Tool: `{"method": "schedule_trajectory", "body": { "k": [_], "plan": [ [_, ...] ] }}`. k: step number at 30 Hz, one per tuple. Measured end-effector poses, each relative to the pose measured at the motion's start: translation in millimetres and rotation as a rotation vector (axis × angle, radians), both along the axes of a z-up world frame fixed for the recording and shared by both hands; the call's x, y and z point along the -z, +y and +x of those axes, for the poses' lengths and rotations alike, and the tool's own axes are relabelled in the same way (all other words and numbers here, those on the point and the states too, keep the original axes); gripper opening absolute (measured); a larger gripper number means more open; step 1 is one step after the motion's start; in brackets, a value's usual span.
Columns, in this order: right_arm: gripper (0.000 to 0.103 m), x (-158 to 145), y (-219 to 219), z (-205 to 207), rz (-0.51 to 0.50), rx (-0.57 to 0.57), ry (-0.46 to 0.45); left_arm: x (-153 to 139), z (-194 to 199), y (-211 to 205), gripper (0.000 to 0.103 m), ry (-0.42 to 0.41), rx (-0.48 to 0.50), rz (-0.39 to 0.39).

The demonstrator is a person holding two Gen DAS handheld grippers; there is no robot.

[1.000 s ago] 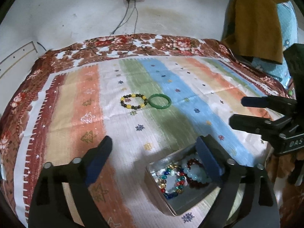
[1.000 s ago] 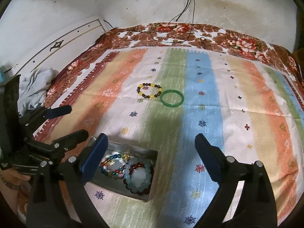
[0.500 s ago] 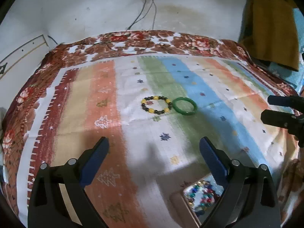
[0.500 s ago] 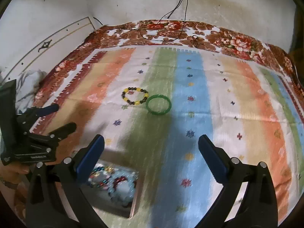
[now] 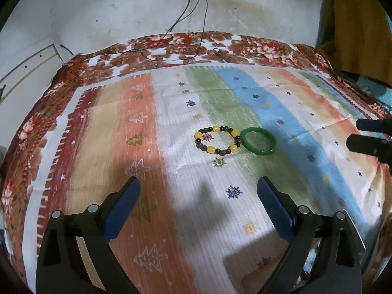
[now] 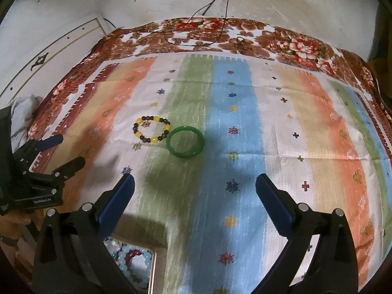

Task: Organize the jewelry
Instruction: 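Move the right tool to the green bangle while the left tool approaches the yellow-black bracelet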

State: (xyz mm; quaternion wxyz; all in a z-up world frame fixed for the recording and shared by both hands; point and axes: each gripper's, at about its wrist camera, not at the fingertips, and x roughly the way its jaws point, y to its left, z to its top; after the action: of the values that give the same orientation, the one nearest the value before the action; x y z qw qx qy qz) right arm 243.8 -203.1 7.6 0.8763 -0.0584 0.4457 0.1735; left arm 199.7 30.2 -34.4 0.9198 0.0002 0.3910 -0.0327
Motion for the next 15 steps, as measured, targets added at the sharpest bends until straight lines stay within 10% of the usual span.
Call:
{"method": "schedule_trajectory", "body": {
  "k": [15],
  "plan": [
    [0.098, 32.8, 10.7, 57.9, -0.054, 0.003, 0.041, 25.6, 47.4, 3.0, 0.094, 0.024, -0.02, 0.003]
  ]
}}
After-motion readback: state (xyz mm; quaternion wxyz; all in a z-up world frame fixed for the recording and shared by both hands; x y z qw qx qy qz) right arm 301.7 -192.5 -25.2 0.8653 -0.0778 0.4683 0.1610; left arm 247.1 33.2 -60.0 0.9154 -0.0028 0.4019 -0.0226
